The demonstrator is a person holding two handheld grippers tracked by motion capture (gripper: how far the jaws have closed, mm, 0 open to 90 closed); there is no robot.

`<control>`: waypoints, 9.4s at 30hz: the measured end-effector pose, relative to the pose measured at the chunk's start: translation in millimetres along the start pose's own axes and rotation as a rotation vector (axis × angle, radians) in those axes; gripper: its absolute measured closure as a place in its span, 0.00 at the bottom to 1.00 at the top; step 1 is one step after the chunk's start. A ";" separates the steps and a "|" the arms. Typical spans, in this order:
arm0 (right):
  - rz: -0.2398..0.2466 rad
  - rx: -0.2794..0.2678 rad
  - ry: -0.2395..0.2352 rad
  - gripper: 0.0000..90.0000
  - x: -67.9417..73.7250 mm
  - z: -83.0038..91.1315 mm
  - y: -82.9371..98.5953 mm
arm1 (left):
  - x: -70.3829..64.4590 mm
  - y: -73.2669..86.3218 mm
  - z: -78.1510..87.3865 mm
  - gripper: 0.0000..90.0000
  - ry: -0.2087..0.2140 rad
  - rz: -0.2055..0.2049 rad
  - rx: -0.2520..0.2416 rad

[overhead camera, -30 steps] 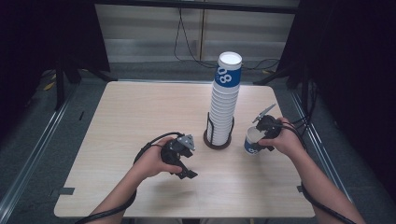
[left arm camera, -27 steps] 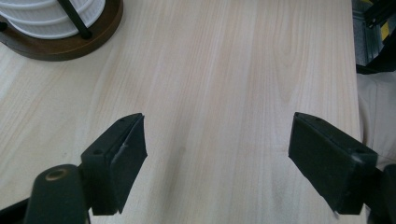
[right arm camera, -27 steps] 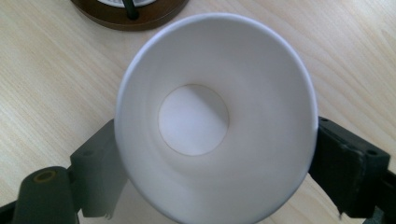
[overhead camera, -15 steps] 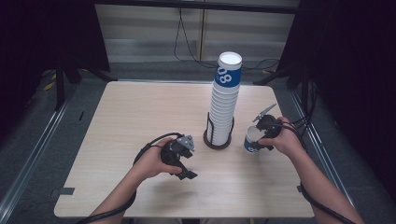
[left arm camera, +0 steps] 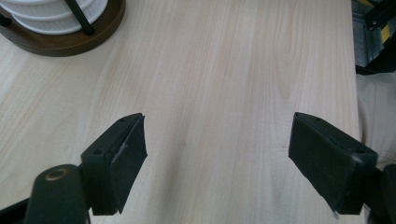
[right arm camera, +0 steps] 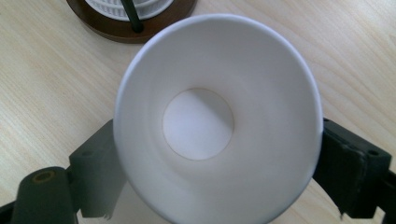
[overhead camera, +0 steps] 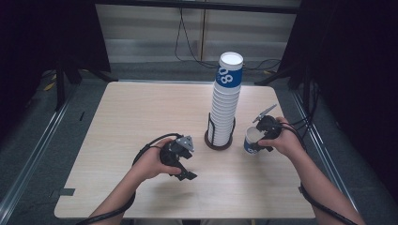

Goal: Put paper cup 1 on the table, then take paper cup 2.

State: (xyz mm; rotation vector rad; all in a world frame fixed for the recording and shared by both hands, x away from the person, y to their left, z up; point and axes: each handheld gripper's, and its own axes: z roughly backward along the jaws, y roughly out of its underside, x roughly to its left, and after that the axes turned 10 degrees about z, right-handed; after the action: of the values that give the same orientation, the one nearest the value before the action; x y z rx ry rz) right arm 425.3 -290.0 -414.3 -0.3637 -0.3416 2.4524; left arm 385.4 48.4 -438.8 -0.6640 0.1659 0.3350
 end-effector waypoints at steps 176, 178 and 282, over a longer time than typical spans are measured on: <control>-0.020 -0.477 -0.025 0.20 -3.0 142.8 -143.5 | 40.2 -105.4 72.9 0.19 -0.140 0.106 -0.197; -0.017 -0.481 -0.022 0.20 -2.5 142.6 -143.1 | 41.0 -108.6 75.3 0.19 -0.151 0.117 -0.213; -0.012 -0.474 -0.011 0.23 -1.5 151.3 -141.8 | 37.5 -162.0 75.5 0.18 -0.162 0.131 -0.507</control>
State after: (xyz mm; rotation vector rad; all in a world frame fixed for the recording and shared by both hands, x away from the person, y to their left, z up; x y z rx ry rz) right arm 453.1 -205.2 -227.1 -0.5421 -0.9316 2.3424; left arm 481.3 -14.1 -296.6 -1.1251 -0.0349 0.5636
